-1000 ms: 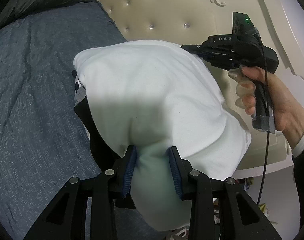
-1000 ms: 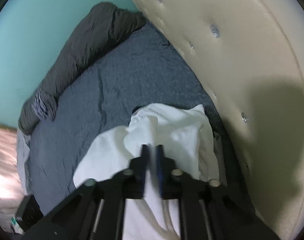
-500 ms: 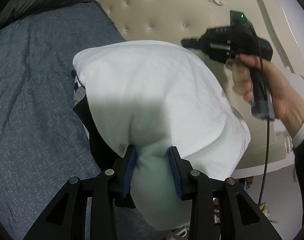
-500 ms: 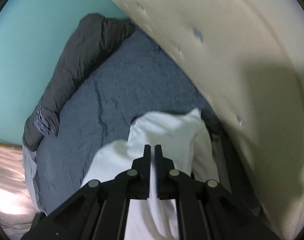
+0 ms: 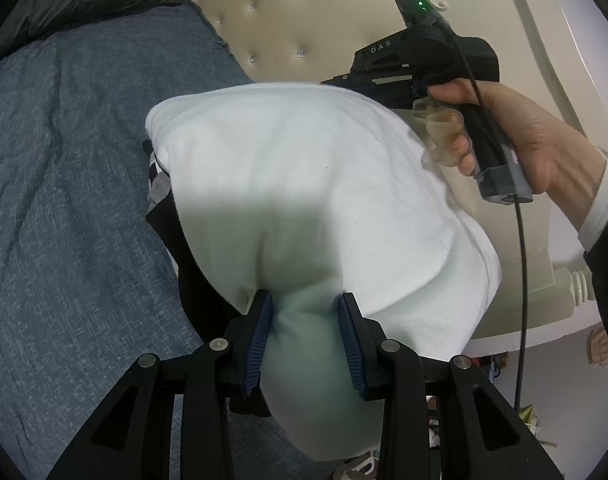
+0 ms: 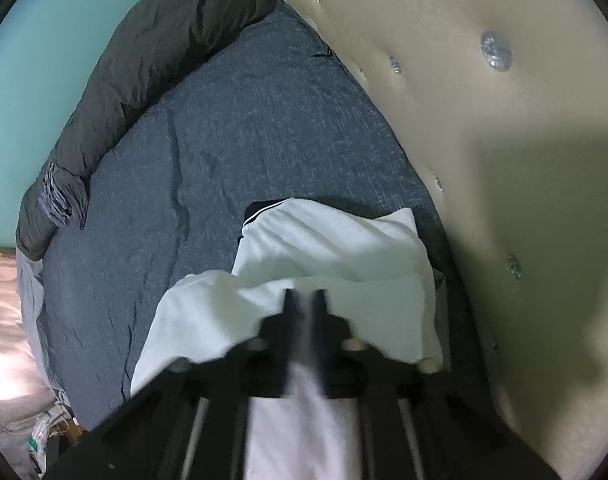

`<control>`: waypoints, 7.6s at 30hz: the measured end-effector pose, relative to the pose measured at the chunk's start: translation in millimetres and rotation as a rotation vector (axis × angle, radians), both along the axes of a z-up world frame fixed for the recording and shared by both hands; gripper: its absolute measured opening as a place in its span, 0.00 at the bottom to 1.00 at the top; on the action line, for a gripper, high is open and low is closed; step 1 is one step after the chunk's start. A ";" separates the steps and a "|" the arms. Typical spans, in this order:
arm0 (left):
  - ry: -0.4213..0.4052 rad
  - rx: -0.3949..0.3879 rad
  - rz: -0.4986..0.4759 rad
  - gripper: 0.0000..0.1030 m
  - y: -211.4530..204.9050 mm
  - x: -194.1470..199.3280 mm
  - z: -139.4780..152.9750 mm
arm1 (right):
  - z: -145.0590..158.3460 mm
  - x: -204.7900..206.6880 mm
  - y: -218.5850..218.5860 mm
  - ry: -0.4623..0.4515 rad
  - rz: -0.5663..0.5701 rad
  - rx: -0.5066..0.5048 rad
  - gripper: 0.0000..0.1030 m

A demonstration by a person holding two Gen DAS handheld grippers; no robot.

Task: Fold clothes

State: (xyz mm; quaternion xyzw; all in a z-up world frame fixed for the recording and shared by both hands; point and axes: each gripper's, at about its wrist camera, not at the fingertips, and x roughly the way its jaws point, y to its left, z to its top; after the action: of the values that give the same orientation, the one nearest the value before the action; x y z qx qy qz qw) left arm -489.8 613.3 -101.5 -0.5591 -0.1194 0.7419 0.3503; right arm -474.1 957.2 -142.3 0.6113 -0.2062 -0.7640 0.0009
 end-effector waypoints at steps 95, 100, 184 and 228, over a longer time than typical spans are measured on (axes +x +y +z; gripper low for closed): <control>0.172 -0.028 -0.067 0.40 -14.3 69.5 31.4 | 27.4 286.3 -3.5 0.411 -0.226 -0.014 0.01; 0.184 -0.039 -0.071 0.40 -12.9 70.1 27.2 | 25.9 286.2 -2.7 0.421 -0.254 -0.011 0.01; 0.204 -0.035 0.102 0.47 -139.1 72.6 47.0 | 17.6 197.9 -221.9 0.272 0.066 0.144 0.01; 0.301 -0.036 0.071 0.53 -171.9 81.5 60.0 | 51.1 266.9 -243.5 0.485 -0.176 0.218 0.01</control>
State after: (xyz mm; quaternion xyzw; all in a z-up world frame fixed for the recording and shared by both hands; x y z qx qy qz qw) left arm -408.4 441.4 -41.5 -0.4432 -0.0719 0.8312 0.3278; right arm -207.2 713.7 -91.2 0.3870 -0.1687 -0.9028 -0.0818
